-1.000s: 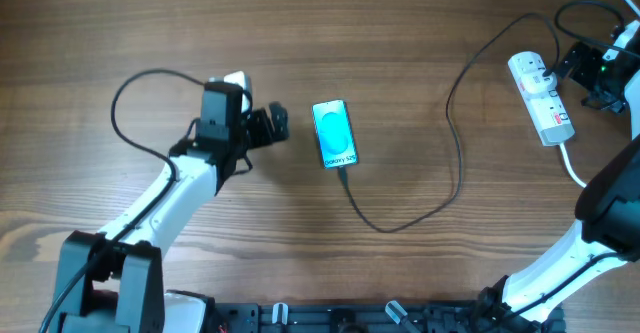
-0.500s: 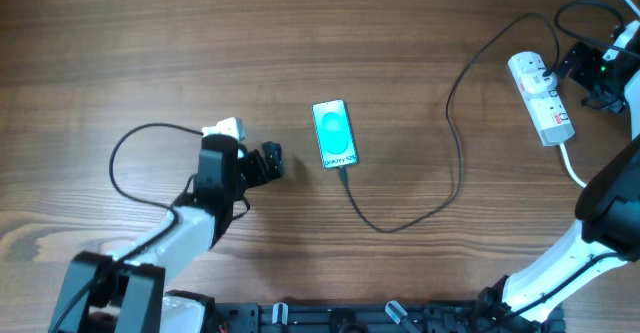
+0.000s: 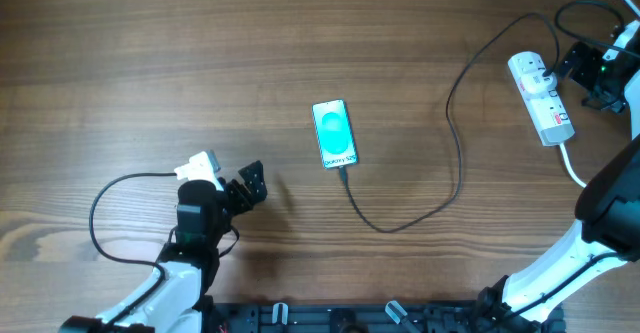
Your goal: Plug charger to phone and switch on socket
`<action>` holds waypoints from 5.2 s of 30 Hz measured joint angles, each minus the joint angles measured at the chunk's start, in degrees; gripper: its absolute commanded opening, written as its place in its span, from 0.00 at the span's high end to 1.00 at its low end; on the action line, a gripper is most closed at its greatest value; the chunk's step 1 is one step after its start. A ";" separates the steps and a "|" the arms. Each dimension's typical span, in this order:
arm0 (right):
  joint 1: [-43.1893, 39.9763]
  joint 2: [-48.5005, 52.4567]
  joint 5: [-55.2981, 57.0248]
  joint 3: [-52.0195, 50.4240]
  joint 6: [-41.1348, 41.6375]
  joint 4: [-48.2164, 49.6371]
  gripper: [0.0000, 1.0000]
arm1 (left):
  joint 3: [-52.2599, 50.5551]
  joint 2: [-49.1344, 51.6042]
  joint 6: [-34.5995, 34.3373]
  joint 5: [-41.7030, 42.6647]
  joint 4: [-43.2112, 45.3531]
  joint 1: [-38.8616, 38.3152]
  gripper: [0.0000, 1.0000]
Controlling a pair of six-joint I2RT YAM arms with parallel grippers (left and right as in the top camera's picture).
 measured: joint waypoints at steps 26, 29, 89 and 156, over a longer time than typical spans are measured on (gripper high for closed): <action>0.00 0.00 -0.02 0.00 0.02 0.00 0.00 | -2.82 -36.87 0.13 -3.58 -33.24 -0.98 0.00; 0.00 0.00 0.00 0.00 0.02 0.00 0.00 | -2.82 -42.29 3.28 -3.82 -33.22 -1.05 0.00; 0.00 0.00 0.00 0.00 0.02 0.00 0.00 | -2.84 -66.93 14.10 -4.17 -33.20 2.32 0.00; 24.28 -63.58 2.56 -90.64 -2.60 51.87 0.00 | -2.86 -66.99 14.10 -4.15 -33.07 2.32 0.00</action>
